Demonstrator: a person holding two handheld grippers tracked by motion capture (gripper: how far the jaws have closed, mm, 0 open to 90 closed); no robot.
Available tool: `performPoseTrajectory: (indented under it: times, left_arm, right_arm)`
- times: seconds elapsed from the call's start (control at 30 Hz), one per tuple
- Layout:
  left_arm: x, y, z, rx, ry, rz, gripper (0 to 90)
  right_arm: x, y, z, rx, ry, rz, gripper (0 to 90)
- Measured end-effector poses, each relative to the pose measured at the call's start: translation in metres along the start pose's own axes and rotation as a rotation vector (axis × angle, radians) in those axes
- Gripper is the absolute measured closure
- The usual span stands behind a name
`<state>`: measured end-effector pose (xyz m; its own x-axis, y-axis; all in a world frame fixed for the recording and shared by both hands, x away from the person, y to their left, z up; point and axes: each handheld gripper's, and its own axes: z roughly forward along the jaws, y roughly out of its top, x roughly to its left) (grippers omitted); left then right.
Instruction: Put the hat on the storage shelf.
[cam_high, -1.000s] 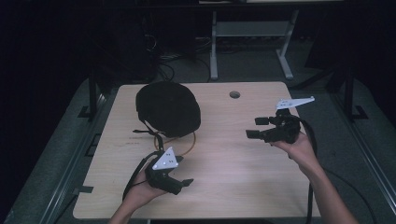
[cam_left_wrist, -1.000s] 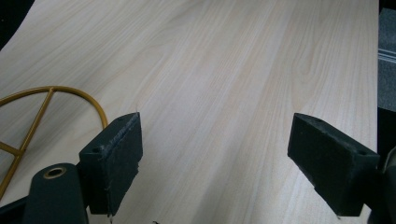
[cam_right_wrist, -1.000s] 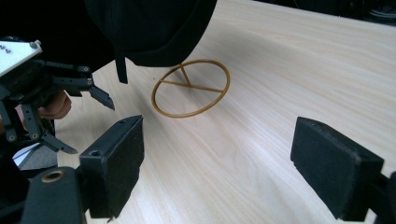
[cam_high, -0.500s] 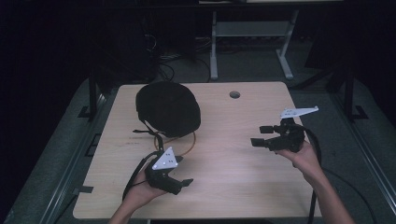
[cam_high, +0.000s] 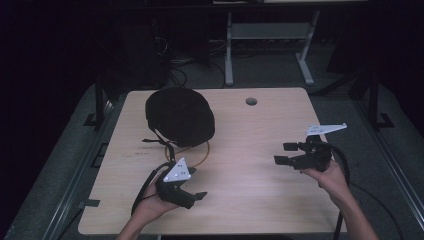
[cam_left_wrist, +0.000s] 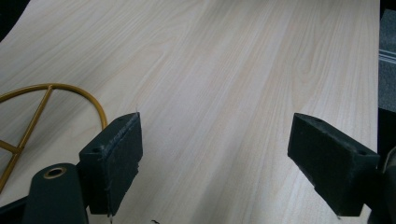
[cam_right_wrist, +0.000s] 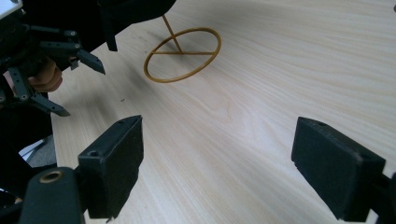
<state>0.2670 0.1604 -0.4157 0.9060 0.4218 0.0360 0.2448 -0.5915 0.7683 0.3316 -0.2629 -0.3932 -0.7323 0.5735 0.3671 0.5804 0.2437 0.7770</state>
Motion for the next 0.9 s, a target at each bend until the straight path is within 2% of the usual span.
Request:
performPoseTrajectory:
  times: [0.57, 0.9]
  left_arm:
    - [-0.001, 0.000, 0.001, 0.000, -0.001, -0.003, 17.8]
    - [-0.001, 0.000, 0.001, -0.001, -0.001, -0.002, 17.7]
  right_arm:
    - [-0.001, -0.031, -0.007, 0.022, -0.016, 0.014, 16.1]
    - [-0.003, -0.057, -0.016, 0.008, -0.022, 0.047, 16.1]
